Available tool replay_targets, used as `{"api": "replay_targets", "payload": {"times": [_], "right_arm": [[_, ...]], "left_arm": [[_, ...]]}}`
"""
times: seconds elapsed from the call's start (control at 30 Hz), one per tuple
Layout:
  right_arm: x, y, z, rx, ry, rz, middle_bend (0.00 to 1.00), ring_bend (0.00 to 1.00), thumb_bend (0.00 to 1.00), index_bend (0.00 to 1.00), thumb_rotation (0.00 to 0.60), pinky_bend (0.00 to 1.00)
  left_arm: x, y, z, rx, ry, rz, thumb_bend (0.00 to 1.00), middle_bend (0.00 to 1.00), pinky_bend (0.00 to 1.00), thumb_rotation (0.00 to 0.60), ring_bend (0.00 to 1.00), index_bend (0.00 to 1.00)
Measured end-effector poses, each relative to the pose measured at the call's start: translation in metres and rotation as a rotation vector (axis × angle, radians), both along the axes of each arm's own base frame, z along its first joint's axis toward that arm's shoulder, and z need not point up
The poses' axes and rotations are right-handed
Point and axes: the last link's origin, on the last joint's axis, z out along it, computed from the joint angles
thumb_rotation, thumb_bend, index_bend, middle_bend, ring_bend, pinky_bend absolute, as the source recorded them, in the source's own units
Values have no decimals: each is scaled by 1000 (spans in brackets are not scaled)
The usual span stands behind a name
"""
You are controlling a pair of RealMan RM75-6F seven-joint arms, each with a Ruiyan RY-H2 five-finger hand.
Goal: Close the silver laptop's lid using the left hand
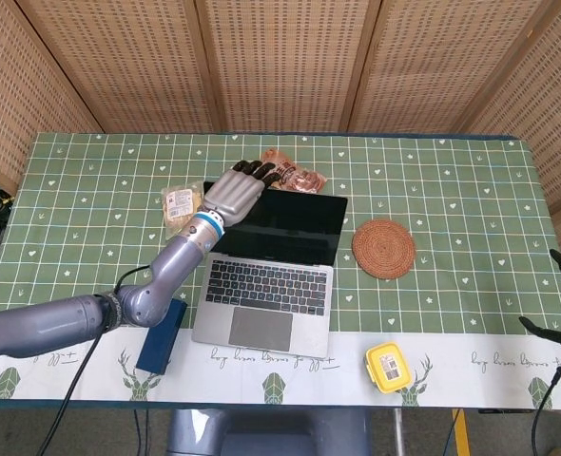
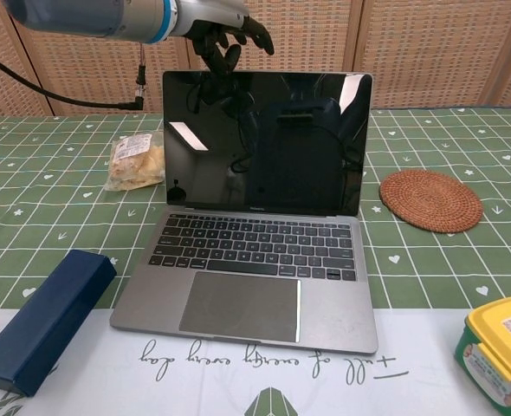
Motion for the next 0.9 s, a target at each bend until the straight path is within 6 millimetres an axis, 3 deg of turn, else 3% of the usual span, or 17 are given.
{"api": "replay_targets", "payload": {"times": [0.37,0.67,0.9], "right_arm": [[-2,1,4,-8,-9,-3,0,0,97,0,600,0],[-1,2,6,-16,-8,2,0,0,97,0,600,0],[0,3,6,-15,-3,6,0,0,97,0,600,0]], "left_arm": [[18,7,-16,-10,50,40,960,6,113,600,14,174],[26,6,-22,-25,27,55,1000,281,291,600,250,423],[33,3,-16,-23,-10,23,1000,337,308,600,287,467]]}}
